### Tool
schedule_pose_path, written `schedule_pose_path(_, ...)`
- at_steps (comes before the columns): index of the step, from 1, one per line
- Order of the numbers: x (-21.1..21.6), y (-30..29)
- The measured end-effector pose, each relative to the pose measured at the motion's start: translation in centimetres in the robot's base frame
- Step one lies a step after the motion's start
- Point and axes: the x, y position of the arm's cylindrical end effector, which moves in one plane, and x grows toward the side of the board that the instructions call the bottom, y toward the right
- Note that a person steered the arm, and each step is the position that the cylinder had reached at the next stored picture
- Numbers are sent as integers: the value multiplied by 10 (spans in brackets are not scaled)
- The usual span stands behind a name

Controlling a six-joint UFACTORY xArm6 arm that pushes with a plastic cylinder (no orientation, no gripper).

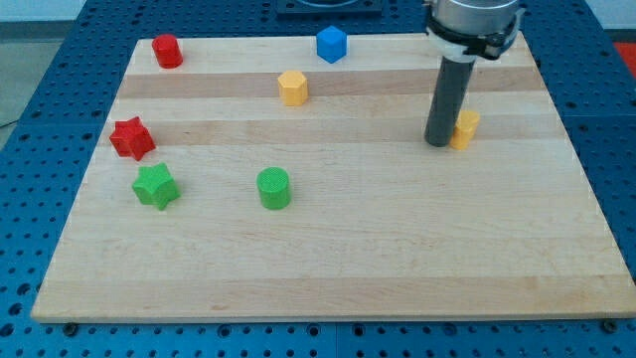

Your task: Move green star at the bottom left of the board

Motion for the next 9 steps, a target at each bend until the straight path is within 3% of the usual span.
schedule_pose_path(2,0,-15)
schedule_pose_path(4,15,-119)
schedule_pose_path(8,-4,-134)
schedule_pose_path(9,13,-172)
